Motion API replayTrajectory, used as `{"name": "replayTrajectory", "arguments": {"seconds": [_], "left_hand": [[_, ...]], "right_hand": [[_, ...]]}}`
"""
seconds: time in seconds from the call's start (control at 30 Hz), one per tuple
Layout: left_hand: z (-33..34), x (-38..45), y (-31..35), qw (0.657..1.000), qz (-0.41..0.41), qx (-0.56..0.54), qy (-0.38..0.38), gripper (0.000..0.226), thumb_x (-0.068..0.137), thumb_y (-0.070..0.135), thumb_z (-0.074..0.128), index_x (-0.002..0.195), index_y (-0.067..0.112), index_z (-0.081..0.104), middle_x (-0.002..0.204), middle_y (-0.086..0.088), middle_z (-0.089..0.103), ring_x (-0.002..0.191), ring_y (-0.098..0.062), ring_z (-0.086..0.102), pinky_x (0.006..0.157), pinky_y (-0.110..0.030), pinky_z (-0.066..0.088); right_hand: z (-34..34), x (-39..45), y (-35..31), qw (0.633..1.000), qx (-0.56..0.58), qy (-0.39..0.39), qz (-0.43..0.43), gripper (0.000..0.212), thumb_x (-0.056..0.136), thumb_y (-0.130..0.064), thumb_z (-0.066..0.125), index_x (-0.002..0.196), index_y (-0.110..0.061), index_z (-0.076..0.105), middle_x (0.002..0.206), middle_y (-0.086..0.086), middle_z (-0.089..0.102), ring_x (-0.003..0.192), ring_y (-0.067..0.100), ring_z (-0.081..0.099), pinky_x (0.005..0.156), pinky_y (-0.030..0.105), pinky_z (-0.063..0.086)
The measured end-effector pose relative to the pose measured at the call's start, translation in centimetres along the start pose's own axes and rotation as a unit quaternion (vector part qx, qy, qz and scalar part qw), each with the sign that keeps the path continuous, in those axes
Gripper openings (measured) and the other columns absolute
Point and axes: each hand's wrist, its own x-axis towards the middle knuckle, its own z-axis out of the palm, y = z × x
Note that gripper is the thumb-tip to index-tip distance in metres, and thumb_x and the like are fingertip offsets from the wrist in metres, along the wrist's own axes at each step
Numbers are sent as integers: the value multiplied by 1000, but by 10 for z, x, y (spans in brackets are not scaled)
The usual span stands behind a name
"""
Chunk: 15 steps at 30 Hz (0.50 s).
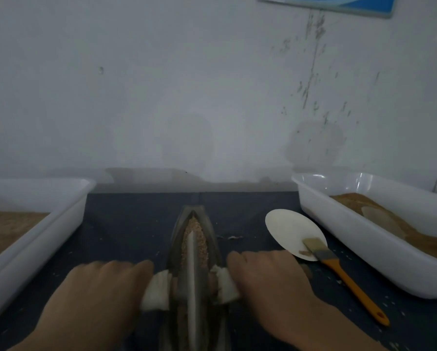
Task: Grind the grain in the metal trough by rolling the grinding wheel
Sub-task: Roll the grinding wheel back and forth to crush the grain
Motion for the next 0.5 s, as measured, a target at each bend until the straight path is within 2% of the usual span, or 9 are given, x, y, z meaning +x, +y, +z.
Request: {"name": "replayTrajectory", "arguments": {"seconds": [0.1,0.13,0.2,0.23,0.3,0.37,0.43,0.5], "left_hand": [[-5,-3,4,1000,-7,11,28,30,79,60,47,70,38,29,77,11,44,92,-3,59,65,-26,33],[-3,0,3,999,-3,9,42,33,75,57,54,68,36,29,77,11,48,86,-6,61,62,-27,31],[7,16,-2,996,24,-12,80,44,55,47,72,65,33,32,64,6,55,61,-14,62,51,-27,28],[10,23,-5,996,24,-1,91,43,53,45,74,67,32,35,62,4,56,56,-16,61,48,-27,27],[22,36,-11,996,-9,4,85,30,69,50,63,77,33,39,73,5,61,68,-14,63,52,-29,30],[28,48,-13,996,-30,-3,88,23,77,50,56,81,35,40,78,8,61,73,-13,62,55,-29,35],[35,55,-15,995,-42,-22,82,21,79,50,55,82,36,40,76,10,58,70,-11,59,56,-29,38],[34,54,-14,996,-51,-31,62,21,80,51,54,82,37,39,72,12,50,66,-8,52,56,-26,34]], "right_hand": [[4,-5,0,1000,-8,4,3,39,38,-24,81,61,-24,50,47,-5,47,36,14,45,36,25,26],[7,-3,1,1000,-4,0,9,40,38,-23,82,62,-23,50,47,-5,48,36,14,46,37,25,25],[16,8,5,1000,3,-10,26,39,39,-21,83,63,-22,52,49,-4,51,37,16,49,38,24,26],[19,16,7,999,4,-16,33,38,42,-21,83,65,-21,53,51,-3,53,40,16,51,39,24,30],[27,33,13,999,-3,-31,34,33,58,-22,80,78,-20,54,65,-2,60,52,18,57,44,28,37],[32,51,18,999,-12,-40,30,28,74,-21,71,91,-19,50,82,0,63,67,21,60,52,30,36],[35,64,20,999,-19,-40,29,23,78,-17,66,94,-17,49,88,3,63,73,23,61,54,31,33],[31,66,18,998,-25,-45,31,20,79,-16,64,93,-16,50,87,4,64,72,24,61,54,31,31]]}}
